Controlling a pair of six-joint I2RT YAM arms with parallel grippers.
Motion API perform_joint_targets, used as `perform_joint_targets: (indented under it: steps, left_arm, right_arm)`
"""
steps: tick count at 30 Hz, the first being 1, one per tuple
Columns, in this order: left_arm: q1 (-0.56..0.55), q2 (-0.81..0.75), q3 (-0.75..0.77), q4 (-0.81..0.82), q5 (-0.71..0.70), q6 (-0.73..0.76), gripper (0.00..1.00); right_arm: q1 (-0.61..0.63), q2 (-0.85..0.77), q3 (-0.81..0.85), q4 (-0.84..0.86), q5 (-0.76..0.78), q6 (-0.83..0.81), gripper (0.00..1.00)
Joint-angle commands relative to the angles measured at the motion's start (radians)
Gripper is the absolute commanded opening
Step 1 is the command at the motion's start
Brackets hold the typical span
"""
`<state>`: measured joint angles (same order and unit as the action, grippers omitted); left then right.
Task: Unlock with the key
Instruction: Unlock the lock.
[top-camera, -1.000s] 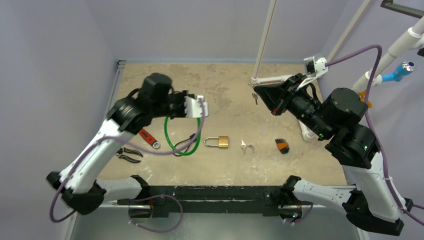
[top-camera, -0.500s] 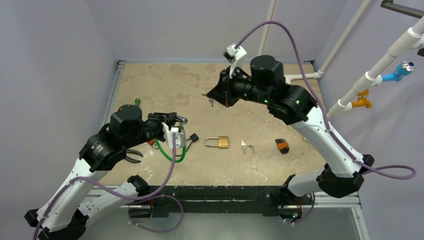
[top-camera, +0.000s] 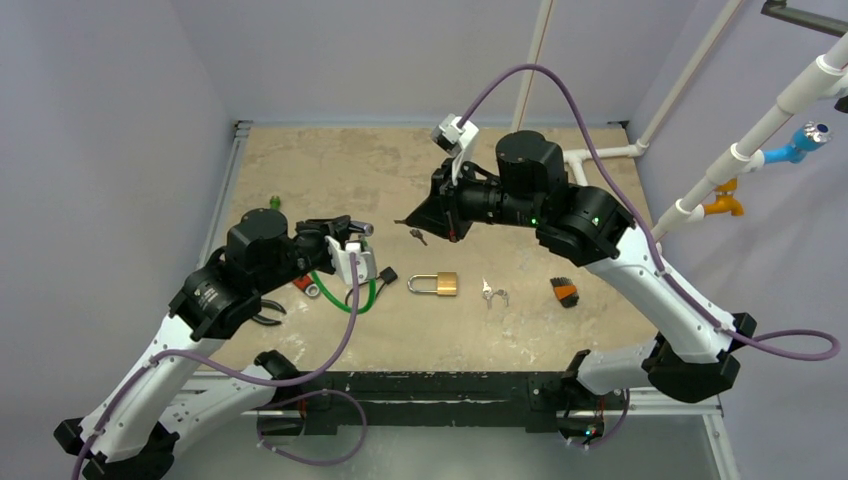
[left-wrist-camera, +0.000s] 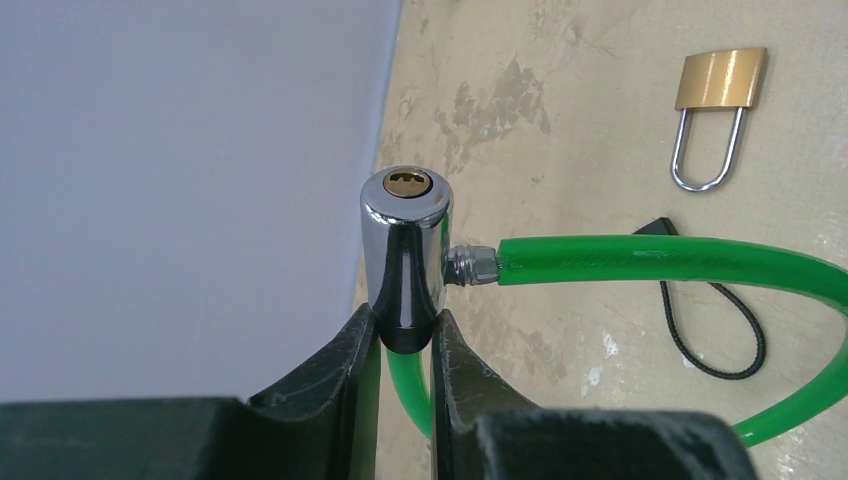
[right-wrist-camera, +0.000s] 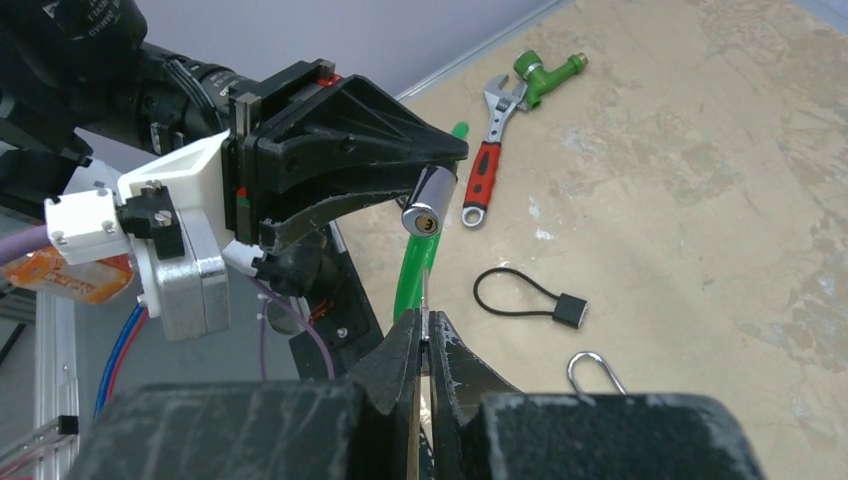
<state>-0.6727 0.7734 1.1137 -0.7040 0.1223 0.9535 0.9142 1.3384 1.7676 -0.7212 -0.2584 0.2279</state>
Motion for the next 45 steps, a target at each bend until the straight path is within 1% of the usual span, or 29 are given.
perform_joint_targets:
  steps: [1, 6, 14, 23, 29, 45]
  left_arm:
    - [0.010, 0.002, 0.020, 0.087, 0.005, -0.048, 0.00]
    - [0.010, 0.010, 0.026, 0.073, 0.025, -0.052, 0.00]
    - [0.009, 0.012, 0.025, 0.077, 0.021, -0.055, 0.00]
    - [0.010, 0.001, 0.028, 0.101, 0.032, -0.083, 0.00]
    - [0.010, -0.003, 0.024, 0.116, 0.030, -0.090, 0.00]
    - [0.009, -0.023, -0.001, 0.115, 0.040, -0.064, 0.00]
  right_arm:
    - [0.002, -0.018, -0.052, 0.076, -0.052, 0.007, 0.00]
    - [0.021, -0.021, -0.075, 0.109, -0.059, -0.001, 0.00]
    - [0.034, -0.009, -0.073, 0.129, -0.044, -0.002, 0.00]
    - [0.034, 0.026, -0.060, 0.121, -0.018, 0.042, 0.00]
    - [0.034, 0.043, -0.055, 0.126, -0.053, 0.072, 0.00]
    - [0.030, 0.044, -0.054, 0.149, -0.044, 0.083, 0.00]
